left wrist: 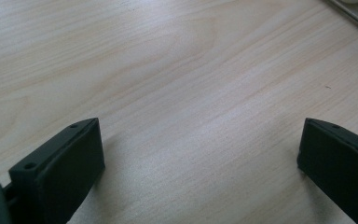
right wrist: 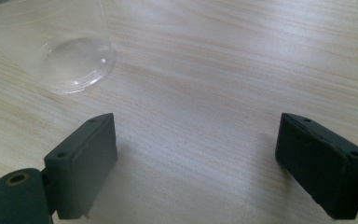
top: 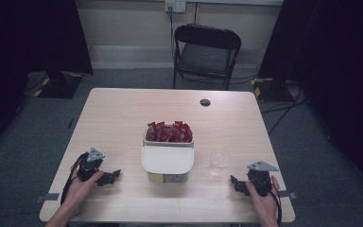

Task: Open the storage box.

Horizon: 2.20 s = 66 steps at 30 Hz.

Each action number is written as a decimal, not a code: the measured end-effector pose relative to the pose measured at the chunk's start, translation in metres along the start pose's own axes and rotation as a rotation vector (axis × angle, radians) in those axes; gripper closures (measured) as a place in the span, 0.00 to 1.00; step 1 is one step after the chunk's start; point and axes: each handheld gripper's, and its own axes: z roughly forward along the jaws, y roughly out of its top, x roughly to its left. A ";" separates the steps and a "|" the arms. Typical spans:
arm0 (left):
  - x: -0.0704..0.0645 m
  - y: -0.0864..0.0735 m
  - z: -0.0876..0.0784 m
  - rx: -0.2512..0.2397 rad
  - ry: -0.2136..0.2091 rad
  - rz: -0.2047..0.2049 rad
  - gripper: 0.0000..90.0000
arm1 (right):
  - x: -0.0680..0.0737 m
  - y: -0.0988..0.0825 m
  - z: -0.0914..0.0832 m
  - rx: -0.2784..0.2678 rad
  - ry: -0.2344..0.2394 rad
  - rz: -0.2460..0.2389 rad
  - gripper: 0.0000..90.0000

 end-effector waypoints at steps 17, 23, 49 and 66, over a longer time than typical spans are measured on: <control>-0.005 0.000 -0.005 -0.015 0.002 -0.002 0.18 | 0.000 0.000 0.000 0.000 0.001 -0.001 0.13; -0.009 0.002 -0.007 -0.027 -0.031 -0.009 0.18 | 0.000 0.000 0.000 0.001 0.001 -0.001 0.13; -0.027 0.013 -0.015 -0.061 -0.129 0.006 0.18 | 0.000 0.000 0.000 0.001 0.001 -0.001 0.13; -0.044 0.025 -0.018 -0.091 -0.187 0.036 0.19 | 0.000 0.000 0.000 0.001 0.001 -0.001 0.13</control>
